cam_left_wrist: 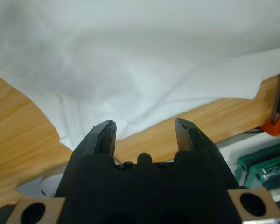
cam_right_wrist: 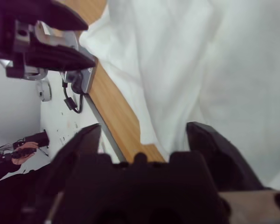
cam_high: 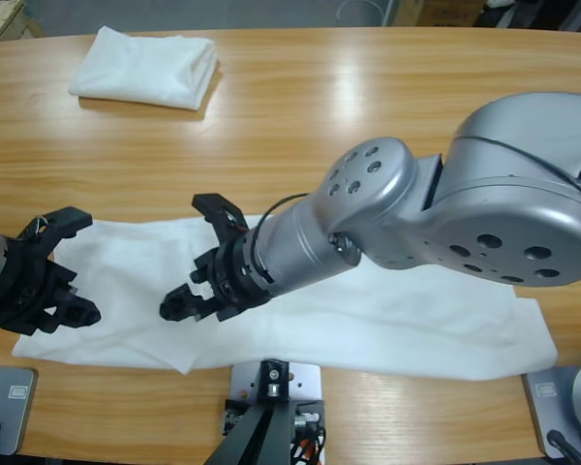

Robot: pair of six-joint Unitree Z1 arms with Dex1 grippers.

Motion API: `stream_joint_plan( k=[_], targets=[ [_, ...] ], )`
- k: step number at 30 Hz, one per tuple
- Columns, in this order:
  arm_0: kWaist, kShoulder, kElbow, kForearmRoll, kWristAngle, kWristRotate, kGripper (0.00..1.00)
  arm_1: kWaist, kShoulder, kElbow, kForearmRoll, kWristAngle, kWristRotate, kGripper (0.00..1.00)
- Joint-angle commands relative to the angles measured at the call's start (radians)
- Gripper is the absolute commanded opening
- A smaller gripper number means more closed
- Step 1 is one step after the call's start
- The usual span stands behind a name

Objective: Fold clothes

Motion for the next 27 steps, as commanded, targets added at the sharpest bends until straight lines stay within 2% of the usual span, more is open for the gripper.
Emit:
stream_joint_plan(
  k=[1,2,3,4,7,9,13,14,17,19,21,25,27],
  targets=[
    [0.017,-0.022,0.025,-0.165,0.074,0.055,0.284,-0.007,0.046,-0.024,-0.019,0.020,-0.020,0.724],
    [0.022,-0.020,-0.003,-0.198,0.059,0.146,0.386,-0.007,0.041,-0.023,-0.019,0.019,-0.020,0.729],
    [0.027,-0.007,-0.041,-0.209,0.031,0.247,0.439,-0.007,0.036,-0.022,-0.019,0.018,-0.020,0.745],
    [0.038,0.010,-0.079,-0.210,-0.009,0.360,0.446,-0.007,0.032,-0.021,-0.020,0.016,-0.021,0.763],
    [0.118,0.048,-0.155,-0.207,-0.153,0.528,0.513,-0.007,0.005,-0.008,-0.019,-0.006,-0.021,0.952],
    [0.187,0.067,-0.181,-0.204,-0.214,0.595,0.513,-0.007,-0.032,0.004,-0.013,-0.037,-0.027,0.995],
    [0.277,0.138,-0.197,-0.179,-0.313,0.689,0.513,-0.007,-0.098,0.042,0.002,-0.092,-0.050,1.000],
    [0.286,0.155,-0.197,-0.174,-0.329,0.706,0.510,-0.007,-0.120,0.052,0.016,-0.126,-0.058,1.000],
    [0.290,0.202,-0.197,-0.163,-0.346,0.751,0.508,-0.018,-0.208,0.055,0.183,-0.302,-0.100,1.000],
    [0.290,0.227,-0.197,-0.152,-0.350,0.779,0.507,-0.051,-0.254,0.056,0.295,-0.376,-0.128,1.000],
    [0.290,0.258,-0.198,-0.140,-0.347,0.807,0.503,-0.105,-0.308,0.072,0.353,-0.394,-0.155,1.000],
    [0.290,0.340,-0.235,-0.089,-0.349,0.854,0.498,-0.220,-0.405,0.114,0.397,-0.361,-0.190,1.000],
    [0.284,0.353,-0.238,-0.075,-0.373,0.858,0.450,-0.232,-0.414,0.132,0.403,-0.354,-0.195,1.000]
  ],
)
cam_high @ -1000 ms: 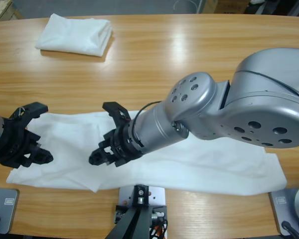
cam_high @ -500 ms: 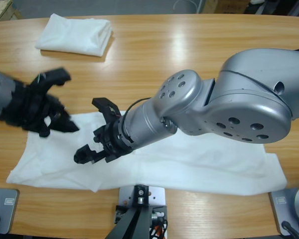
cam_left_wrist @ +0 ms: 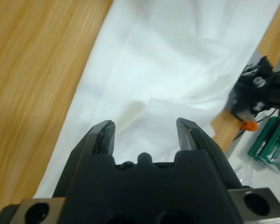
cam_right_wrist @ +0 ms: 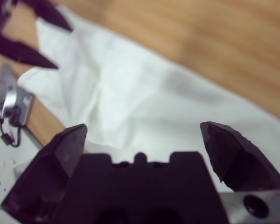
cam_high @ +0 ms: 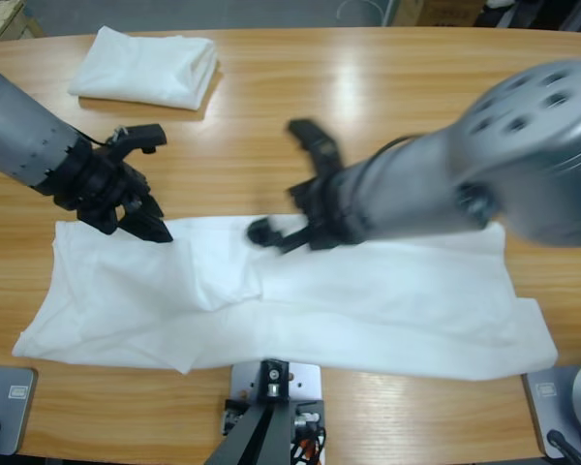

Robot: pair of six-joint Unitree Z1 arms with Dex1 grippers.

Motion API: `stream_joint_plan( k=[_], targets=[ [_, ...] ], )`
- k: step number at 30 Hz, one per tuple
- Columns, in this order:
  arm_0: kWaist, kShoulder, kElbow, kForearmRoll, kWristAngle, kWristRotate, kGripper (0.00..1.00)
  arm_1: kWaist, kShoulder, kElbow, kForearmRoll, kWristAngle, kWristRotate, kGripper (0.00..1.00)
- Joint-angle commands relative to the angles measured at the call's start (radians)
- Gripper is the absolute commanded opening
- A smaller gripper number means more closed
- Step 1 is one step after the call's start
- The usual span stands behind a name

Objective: Fold clothes

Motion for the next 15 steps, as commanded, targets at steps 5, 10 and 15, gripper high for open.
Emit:
stream_joint_plan(
  k=[5,10,15],
  targets=[
    [-0.002,0.174,-0.031,0.098,-0.128,0.051,0.210,-0.115,-0.107,0.115,0.057,0.015,-0.033,0.991],
    [-0.002,0.148,-0.030,0.134,-0.181,0.043,0.000,-0.116,-0.104,0.149,0.037,0.015,-0.012,0.991],
    [-0.008,0.071,-0.023,0.176,-0.112,0.009,0.000,-0.116,-0.102,0.173,0.025,0.015,-0.002,0.991]
  ],
)
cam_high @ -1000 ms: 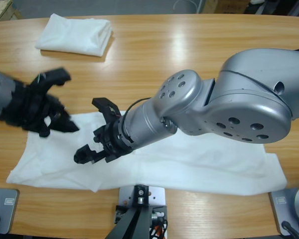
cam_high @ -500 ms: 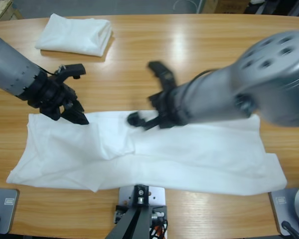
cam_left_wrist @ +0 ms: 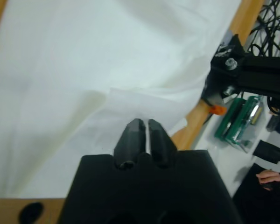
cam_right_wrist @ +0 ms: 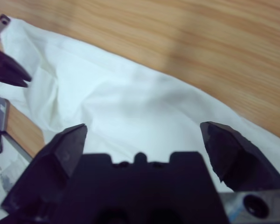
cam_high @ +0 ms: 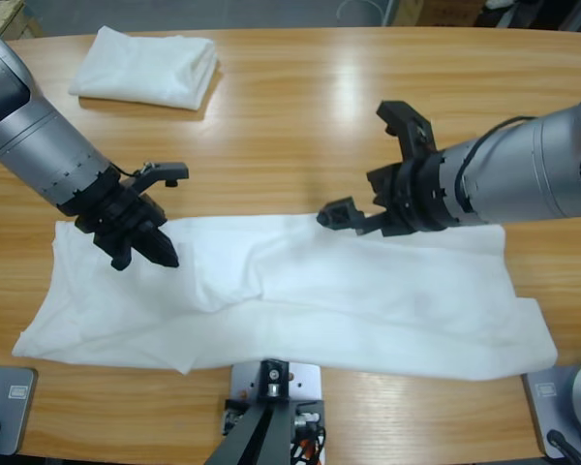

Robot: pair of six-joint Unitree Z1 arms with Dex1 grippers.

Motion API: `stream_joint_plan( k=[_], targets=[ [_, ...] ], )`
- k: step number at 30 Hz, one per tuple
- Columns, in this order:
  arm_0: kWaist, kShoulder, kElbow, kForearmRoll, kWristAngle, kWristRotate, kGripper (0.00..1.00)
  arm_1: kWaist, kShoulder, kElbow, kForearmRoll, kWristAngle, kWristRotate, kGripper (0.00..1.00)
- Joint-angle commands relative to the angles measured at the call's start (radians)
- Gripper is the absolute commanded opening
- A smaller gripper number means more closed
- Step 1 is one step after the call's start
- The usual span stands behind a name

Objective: Fold clothes

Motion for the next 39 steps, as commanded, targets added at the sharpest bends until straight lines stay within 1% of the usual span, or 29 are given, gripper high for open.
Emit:
stream_joint_plan(
  k=[1,3,4,5,6,7,8,9,10,11,15,18,21,22,23,24,26,27,28,29,30,31,37,39],
  targets=[
    [-0.001,-0.048,-0.001,0.062,0.091,-0.041,0.000,-0.009,0.007,0.061,-0.026,0.012,0.022,0.991],
    [0.037,-0.052,-0.013,0.083,0.153,-0.073,0.000,-0.009,-0.004,0.063,-0.025,0.007,0.024,0.991],
    [0.059,-0.061,-0.016,0.101,0.169,-0.114,0.000,-0.009,-0.018,0.062,-0.003,-0.009,0.034,0.991],
    [0.081,-0.076,-0.018,0.123,0.174,-0.177,0.131,-0.009,-0.035,0.055,0.042,-0.036,0.053,0.991],
    [0.095,-0.102,-0.014,0.134,0.174,-0.243,0.426,-0.009,-0.053,0.046,0.105,-0.083,0.077,0.991],
    [0.096,-0.134,-0.007,0.139,0.175,-0.319,0.586,-0.008,-0.068,0.042,0.167,-0.137,0.108,0.990],
    [0.094,-0.169,0.005,0.140,0.176,-0.403,0.623,-0.013,-0.079,0.040,0.221,-0.182,0.147,0.983],
    [0.089,-0.199,0.017,0.140,0.176,-0.500,0.624,-0.032,-0.084,0.040,0.257,-0.203,0.187,0.966],
    [0.083,-0.223,0.034,0.140,0.167,-0.607,0.627,-0.040,-0.081,0.041,0.271,-0.208,0.208,0.914],
    [0.074,-0.230,0.053,0.139,0.161,-0.660,0.627,-0.042,-0.075,0.041,0.280,-0.213,0.234,0.898],
    [0.015,-0.209,0.141,0.124,0.160,-0.691,0.623,-0.063,-0.062,0.063,0.338,-0.250,0.364,0.908],
    [0.011,-0.221,0.228,0.046,0.162,-0.698,0.628,-0.140,-0.061,0.121,0.341,-0.269,0.372,0.904],
    [0.010,-0.195,0.272,-0.026,0.162,-0.696,0.623,-0.236,-0.085,0.159,0.336,-0.288,0.357,0.897],
    [0.008,-0.179,0.280,-0.046,0.161,-0.695,0.624,-0.263,-0.090,0.165,0.330,-0.285,0.343,0.844],
    [0.004,-0.165,0.284,-0.063,0.161,-0.694,0.623,-0.286,-0.091,0.167,0.325,-0.273,0.321,0.709],
    [-0.002,-0.152,0.287,-0.081,0.161,-0.694,0.623,-0.300,-0.098,0.167,0.317,-0.259,0.291,0.511],
    [-0.014,-0.122,0.285,-0.104,0.162,-0.694,0.623,-0.309,-0.117,0.166,0.300,-0.225,0.249,0.054],
    [-0.017,-0.109,0.286,-0.113,0.165,-0.694,0.601,-0.309,-0.124,0.165,0.296,-0.212,0.244,0.000],
    [-0.017,-0.099,0.287,-0.116,0.170,-0.693,0.488,-0.309,-0.130,0.163,0.294,-0.203,0.243,0.000],
    [-0.017,-0.095,0.288,-0.116,0.174,-0.693,0.320,-0.309,-0.133,0.162,0.291,-0.195,0.239,0.000],
    [-0.017,-0.102,0.289,-0.116,0.177,-0.694,0.105,-0.309,-0.133,0.161,0.288,-0.185,0.234,0.000],
    [-0.017,-0.114,0.292,-0.116,0.182,-0.694,0.000,-0.309,-0.130,0.161,0.285,-0.175,0.231,0.000],
    [-0.022,-0.145,0.331,-0.113,0.244,-0.709,0.000,-0.309,-0.095,0.158,0.284,-0.155,0.228,0.000],
    [-0.049,-0.150,0.333,-0.113,0.276,-0.734,0.000,-0.309,-0.086,0.158,0.277,-0.149,0.225,0.000]
  ],
)
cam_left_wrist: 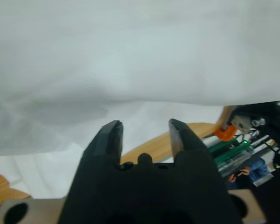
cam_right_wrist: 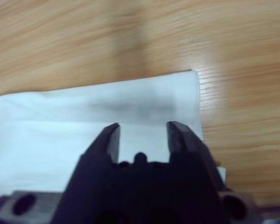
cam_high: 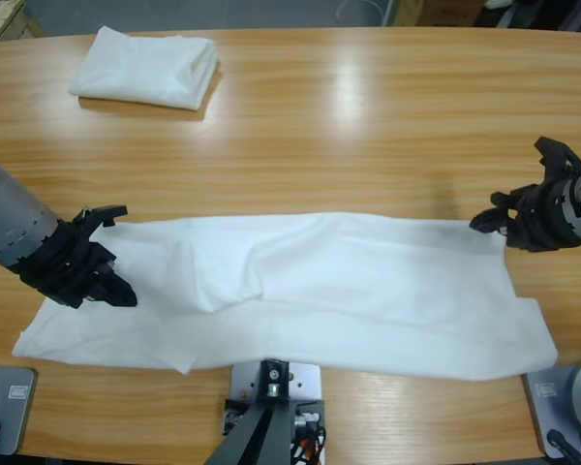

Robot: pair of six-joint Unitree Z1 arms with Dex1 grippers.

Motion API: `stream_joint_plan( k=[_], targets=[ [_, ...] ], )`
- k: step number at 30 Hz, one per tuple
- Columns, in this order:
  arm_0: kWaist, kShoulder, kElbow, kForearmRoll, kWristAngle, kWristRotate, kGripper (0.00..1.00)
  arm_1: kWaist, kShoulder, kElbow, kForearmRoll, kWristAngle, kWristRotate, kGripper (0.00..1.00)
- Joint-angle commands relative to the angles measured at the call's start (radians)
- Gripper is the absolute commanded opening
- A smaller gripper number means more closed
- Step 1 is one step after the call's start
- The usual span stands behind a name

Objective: Fold clothes

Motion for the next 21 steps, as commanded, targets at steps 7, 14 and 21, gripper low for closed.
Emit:
stream_joint_plan(
  k=[7,14,21],
  targets=[
    [-0.066,-0.008,0.052,0.016,0.118,-0.079,0.000,-0.001,0.017,0.016,-0.037,0.036,-0.035,0.000],
    [-0.124,0.089,0.048,0.027,0.116,-0.140,0.000,0.016,0.142,0.022,-0.067,0.085,-0.034,0.000],
    [-0.126,0.137,0.045,0.003,0.137,-0.153,0.000,0.019,0.213,0.039,-0.103,0.059,-0.031,0.000]
  ],
)
